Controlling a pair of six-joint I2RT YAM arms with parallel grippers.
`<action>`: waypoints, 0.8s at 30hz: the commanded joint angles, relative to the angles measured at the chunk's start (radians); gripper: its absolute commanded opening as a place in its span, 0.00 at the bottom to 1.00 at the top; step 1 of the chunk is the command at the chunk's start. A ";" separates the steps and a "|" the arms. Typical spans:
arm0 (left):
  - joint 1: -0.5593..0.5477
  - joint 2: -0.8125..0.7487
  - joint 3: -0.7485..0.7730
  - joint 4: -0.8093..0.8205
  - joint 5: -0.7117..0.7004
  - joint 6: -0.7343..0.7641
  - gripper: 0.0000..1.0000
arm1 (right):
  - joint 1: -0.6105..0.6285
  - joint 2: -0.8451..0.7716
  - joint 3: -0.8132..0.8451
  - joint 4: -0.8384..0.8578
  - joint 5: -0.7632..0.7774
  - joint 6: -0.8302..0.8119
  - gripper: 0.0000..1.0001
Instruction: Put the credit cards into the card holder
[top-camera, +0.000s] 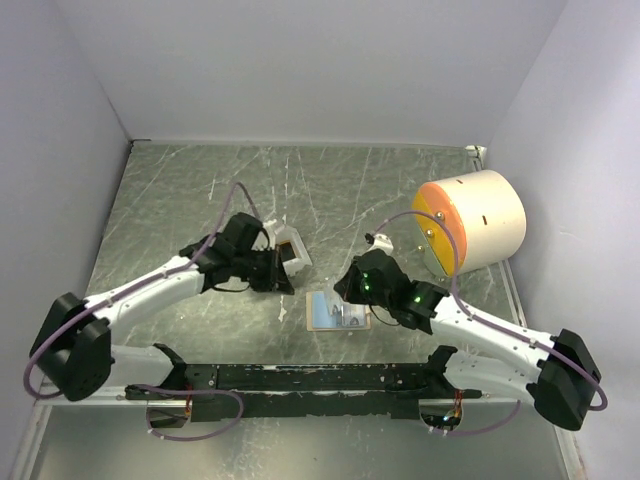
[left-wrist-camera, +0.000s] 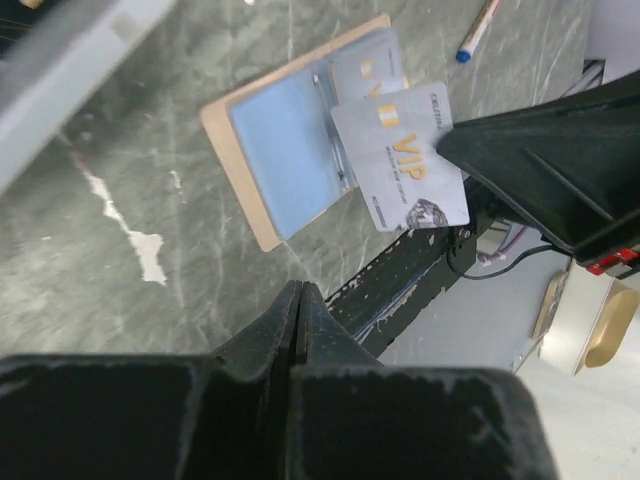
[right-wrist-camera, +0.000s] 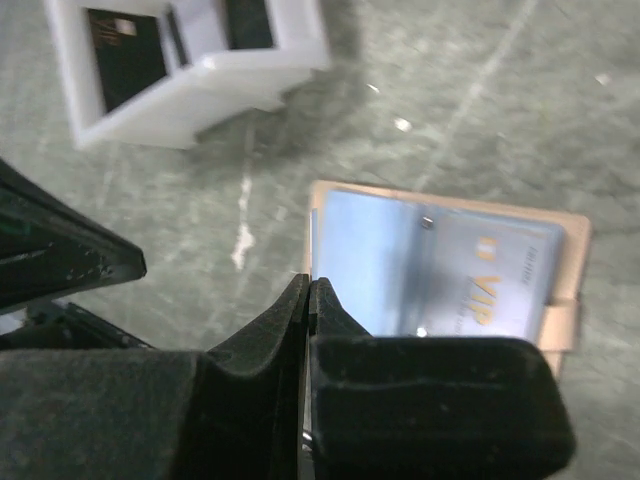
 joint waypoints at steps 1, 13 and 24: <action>-0.095 0.112 0.003 0.091 -0.034 -0.064 0.07 | -0.027 -0.034 -0.057 -0.028 0.025 0.030 0.00; -0.248 0.320 0.019 0.169 -0.134 -0.122 0.07 | -0.153 -0.059 -0.225 0.147 -0.147 0.009 0.00; -0.270 0.394 -0.002 0.192 -0.198 -0.125 0.07 | -0.183 -0.084 -0.305 0.228 -0.195 0.027 0.00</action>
